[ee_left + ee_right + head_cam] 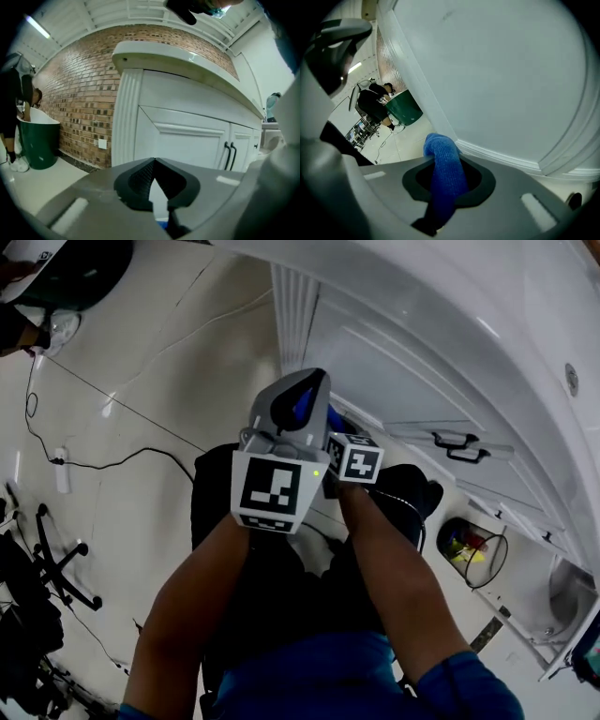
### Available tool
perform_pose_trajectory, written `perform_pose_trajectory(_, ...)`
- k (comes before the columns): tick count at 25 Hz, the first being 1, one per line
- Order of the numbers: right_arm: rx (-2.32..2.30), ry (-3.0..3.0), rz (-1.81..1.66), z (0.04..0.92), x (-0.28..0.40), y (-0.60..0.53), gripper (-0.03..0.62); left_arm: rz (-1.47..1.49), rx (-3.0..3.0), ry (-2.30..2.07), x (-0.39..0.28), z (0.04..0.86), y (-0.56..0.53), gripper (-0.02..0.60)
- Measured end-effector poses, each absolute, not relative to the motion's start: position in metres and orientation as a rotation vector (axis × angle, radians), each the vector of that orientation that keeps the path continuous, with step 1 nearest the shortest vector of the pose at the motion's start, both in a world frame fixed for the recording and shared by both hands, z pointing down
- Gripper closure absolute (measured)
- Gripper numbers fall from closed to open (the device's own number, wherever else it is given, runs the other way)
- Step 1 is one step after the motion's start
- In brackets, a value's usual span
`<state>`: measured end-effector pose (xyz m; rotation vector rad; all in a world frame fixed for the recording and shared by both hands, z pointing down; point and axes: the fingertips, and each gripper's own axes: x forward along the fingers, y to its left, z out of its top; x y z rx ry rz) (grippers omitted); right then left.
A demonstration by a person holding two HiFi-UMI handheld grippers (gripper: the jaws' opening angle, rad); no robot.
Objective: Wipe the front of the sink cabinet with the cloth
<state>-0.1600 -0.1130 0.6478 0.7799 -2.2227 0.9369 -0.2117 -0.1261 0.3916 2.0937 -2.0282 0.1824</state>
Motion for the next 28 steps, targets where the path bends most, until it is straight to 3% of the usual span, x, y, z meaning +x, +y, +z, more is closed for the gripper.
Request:
perform_pose_trajectory(6,0.775,-2.194,0.933,0.667,-0.206,-0.123,0.536,0.076,1.991,-2.19,-0.274,0.386,-0.132,0.575)
perform_pose_trajectory(13,0.85,-2.105,1.084,0.704,-0.218,-0.135,0.536,0.084,1.884,-2.163,-0.302,0.412,-0.124,0.575)
perform_pose_trajectory(28,0.943,-2.011,1.072,0.701,-0.153,-0.151,0.536,0.362,2.099,-1.951,-0.238,0.435,-0.141,0.575)
